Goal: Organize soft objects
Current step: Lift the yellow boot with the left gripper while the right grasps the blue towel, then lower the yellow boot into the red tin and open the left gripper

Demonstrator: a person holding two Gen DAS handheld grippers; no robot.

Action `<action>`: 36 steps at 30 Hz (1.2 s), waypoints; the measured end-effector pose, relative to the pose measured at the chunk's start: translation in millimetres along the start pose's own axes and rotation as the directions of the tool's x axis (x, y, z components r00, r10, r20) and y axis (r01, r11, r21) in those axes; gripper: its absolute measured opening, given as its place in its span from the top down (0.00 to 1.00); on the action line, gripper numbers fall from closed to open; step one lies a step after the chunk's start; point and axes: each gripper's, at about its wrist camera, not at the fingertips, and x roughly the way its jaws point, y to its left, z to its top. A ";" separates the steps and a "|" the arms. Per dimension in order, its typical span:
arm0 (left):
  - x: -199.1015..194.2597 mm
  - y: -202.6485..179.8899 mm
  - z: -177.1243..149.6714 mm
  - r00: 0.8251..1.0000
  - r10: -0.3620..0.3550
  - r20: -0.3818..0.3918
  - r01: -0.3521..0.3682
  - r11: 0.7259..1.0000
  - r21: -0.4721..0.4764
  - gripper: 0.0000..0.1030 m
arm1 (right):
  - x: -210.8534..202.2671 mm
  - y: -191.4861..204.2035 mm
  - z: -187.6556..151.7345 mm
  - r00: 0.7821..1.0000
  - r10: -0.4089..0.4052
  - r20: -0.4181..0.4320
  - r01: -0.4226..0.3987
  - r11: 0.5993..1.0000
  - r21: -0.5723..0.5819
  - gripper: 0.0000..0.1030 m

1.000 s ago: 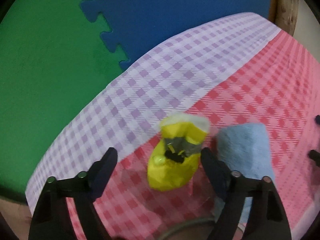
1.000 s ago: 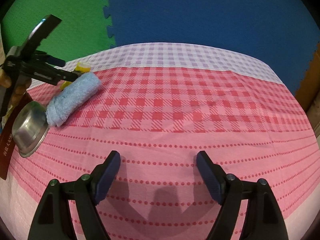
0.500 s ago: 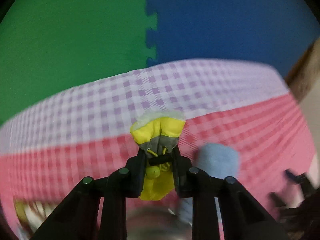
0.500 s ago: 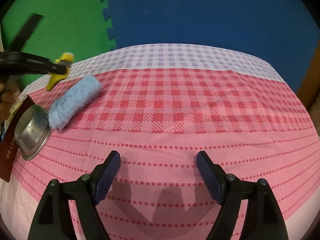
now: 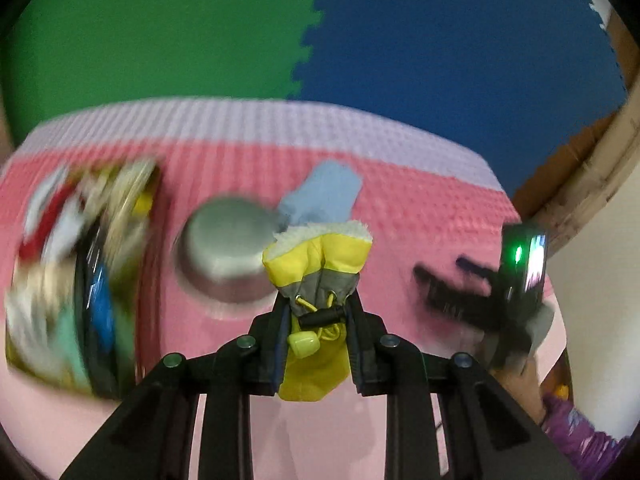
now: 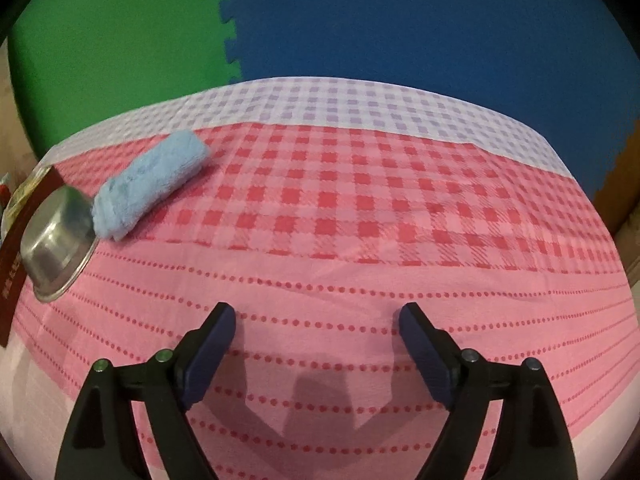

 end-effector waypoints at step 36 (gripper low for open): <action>-36.5 67.6 -126.0 0.993 0.076 0.090 -0.057 0.980 -0.192 0.77 | 90.2 137.2 109.1 0.943 0.244 -0.225 -0.203 0.960 0.191 0.72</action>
